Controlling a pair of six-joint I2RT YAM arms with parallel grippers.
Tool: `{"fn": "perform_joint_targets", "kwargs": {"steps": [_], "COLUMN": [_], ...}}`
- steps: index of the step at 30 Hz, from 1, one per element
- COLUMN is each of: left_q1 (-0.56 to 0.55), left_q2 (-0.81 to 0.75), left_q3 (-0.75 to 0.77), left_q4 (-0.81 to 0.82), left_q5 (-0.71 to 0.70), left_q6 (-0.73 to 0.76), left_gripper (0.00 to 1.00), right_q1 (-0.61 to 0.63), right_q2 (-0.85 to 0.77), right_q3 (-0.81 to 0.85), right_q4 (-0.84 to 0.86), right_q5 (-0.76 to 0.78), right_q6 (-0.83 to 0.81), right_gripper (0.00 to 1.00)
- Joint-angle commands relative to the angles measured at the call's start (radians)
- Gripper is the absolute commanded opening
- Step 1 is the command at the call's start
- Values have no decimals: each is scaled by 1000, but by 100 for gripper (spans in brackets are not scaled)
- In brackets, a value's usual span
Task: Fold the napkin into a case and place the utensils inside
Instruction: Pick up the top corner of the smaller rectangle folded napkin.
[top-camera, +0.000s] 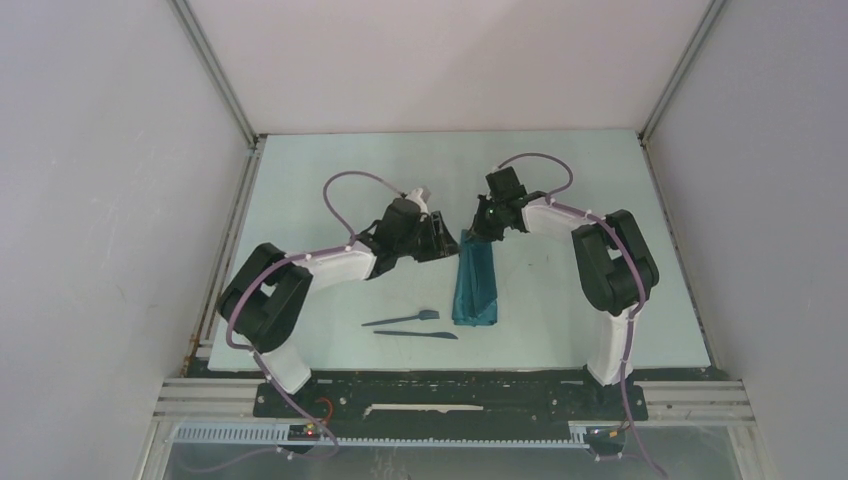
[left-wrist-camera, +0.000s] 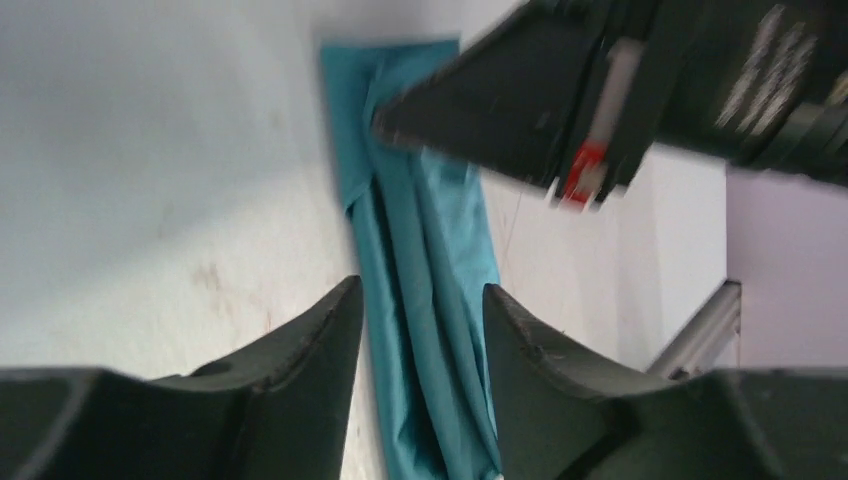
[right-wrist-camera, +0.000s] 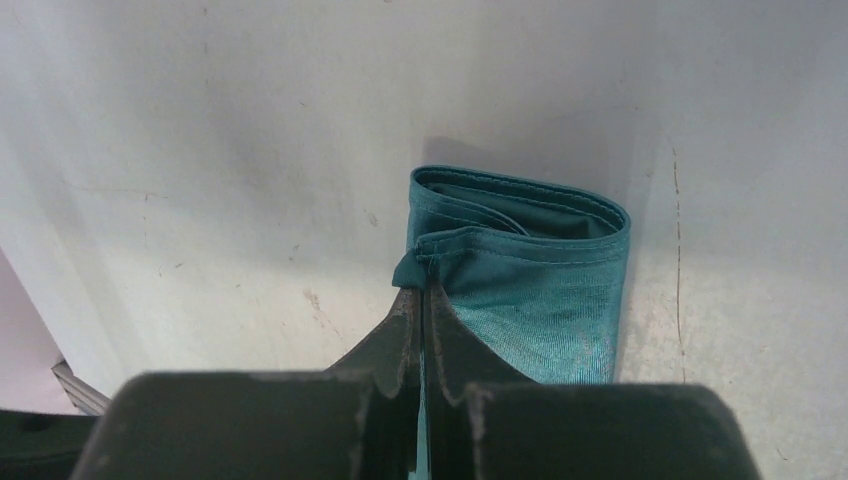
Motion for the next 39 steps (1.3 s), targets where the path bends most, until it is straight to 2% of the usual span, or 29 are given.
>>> {"fn": "perform_joint_targets", "kwargs": {"steps": [1,4,6,8,10,12,18,25,28,35,36,39], "left_q1": [-9,-11,-10,-10,-11,-10,-14,-9,-8,-21,-23,-26], "left_q2": [73,144,171,169,144,111,122,127,120,166,170,195], "left_q3": [167,248,261,240,164,101,91,72,53,82,88,106], "left_q4": [-96,-165,-169,-153,-50,35,45,61,82,40,21,-6], "left_q5": [-132,-125,-106,-40,17,30,30,76,111,127,112,95], "left_q6": [229,281,267,239,195,159,143,77,94,130,134,116], "left_gripper": [47,35,34,39,54,60,66,81,84,80,77,60], "right_q1": [-15,-26,-29,-29,-30,-34,-48,-58,-57,-42,-42,-37], "right_q2": [-57,-50,-48,-40,-33,-29,-33,-34,-25,-28,-29,-45], "right_q3": [-29,-38,-47,-48,-48,-47,-48,-47,-48,-48,-46,-47], "right_q4": [46,56,78,90,103,112,125,144,132,139,139,118], "right_q5": [-42,-62,-73,-85,-96,-102,-103,-109,-115,-109,-109,-95], "right_q6": [56,90,104,112,122,136,201,230,228,218,215,191], "right_gripper": [0,0,0,0,0,0,0,0,0,0,0,0]}}
